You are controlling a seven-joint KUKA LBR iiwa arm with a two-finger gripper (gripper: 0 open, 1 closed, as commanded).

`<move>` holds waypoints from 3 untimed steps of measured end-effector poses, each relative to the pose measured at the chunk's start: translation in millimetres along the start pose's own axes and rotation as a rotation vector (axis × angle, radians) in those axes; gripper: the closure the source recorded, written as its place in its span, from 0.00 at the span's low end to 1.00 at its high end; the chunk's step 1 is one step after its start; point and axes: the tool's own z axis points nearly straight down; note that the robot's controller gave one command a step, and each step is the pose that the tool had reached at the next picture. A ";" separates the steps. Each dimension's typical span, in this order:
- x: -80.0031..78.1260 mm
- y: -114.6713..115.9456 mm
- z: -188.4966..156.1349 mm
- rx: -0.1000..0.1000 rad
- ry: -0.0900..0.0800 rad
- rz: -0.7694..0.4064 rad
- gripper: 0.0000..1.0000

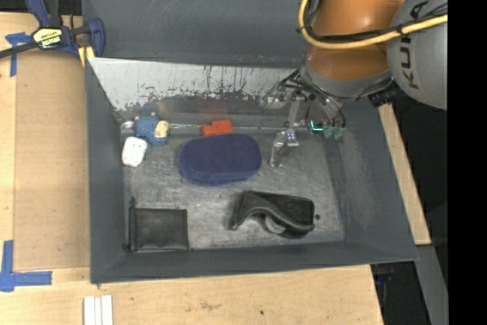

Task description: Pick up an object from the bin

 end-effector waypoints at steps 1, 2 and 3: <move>-16.6 55.8 115.4 -0.005 -0.029 0.147 0.00; -10.9 62.3 109.3 -0.006 -0.023 0.259 0.00; -7.5 84.2 109.6 -0.006 -0.022 0.418 0.00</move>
Offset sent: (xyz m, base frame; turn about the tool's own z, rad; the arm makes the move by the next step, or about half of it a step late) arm 0.0101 0.0631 -0.1440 0.1570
